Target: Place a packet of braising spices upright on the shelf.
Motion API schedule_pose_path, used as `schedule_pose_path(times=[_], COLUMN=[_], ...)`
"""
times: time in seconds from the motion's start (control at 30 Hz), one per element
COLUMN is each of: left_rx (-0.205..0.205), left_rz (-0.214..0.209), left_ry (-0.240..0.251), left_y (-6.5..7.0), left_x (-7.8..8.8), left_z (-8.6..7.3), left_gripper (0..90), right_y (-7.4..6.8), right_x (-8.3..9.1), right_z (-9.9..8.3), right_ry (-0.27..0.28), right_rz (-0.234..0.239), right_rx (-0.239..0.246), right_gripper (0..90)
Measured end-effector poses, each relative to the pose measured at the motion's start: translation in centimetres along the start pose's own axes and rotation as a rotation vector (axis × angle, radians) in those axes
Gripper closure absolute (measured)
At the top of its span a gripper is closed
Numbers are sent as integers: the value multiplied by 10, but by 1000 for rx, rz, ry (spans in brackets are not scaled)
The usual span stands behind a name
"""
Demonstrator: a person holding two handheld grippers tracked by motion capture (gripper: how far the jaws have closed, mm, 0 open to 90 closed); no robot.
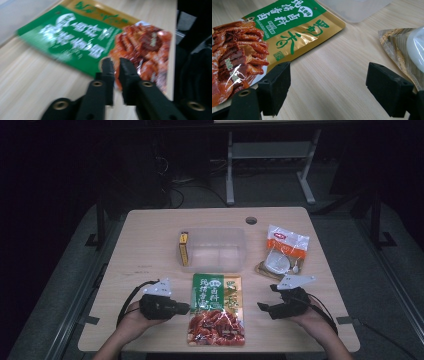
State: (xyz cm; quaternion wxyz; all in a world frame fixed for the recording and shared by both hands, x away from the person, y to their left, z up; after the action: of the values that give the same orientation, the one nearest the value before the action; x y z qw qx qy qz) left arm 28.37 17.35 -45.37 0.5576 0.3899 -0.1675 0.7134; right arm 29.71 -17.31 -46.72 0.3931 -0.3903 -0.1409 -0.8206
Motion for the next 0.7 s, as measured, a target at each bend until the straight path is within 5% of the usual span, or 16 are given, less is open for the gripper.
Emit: schedule_pose_path(times=[0.37, 0.53, 0.67, 0.7], left_rx=[-84, -111, -117, -109], left_rz=[-94, -112, -120, -123], left_ry=[-90, -139, -152, -146], left_y=[37, 47, 48, 48], left_x=[-55, -74, -78, -79], left_z=[24, 26, 23, 23], left_gripper=[896, 896, 897, 897], right_y=[-8, -20, -26, -27], right_x=[-7, -18, -21, -22], right_z=[0, 1, 7, 10], right_ry=[-29, -90, -69, -72], right_rz=[28, 39, 80, 80], right_rx=[37, 112, 118, 120], right_gripper=[193, 221, 289, 369])
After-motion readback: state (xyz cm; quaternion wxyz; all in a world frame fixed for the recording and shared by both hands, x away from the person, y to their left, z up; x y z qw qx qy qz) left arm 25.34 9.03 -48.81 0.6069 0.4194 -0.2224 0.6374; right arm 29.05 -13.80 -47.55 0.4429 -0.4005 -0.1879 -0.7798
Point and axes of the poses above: each handheld gripper's, and its own axes: x roughly backward along the jaws, z roughly out of its top, y roughly to its right, the point moved 4 cm from there along -x, roughly forward along the jaws, and after that the axes turned 8 degrees about -y, right-handed, at the moved point
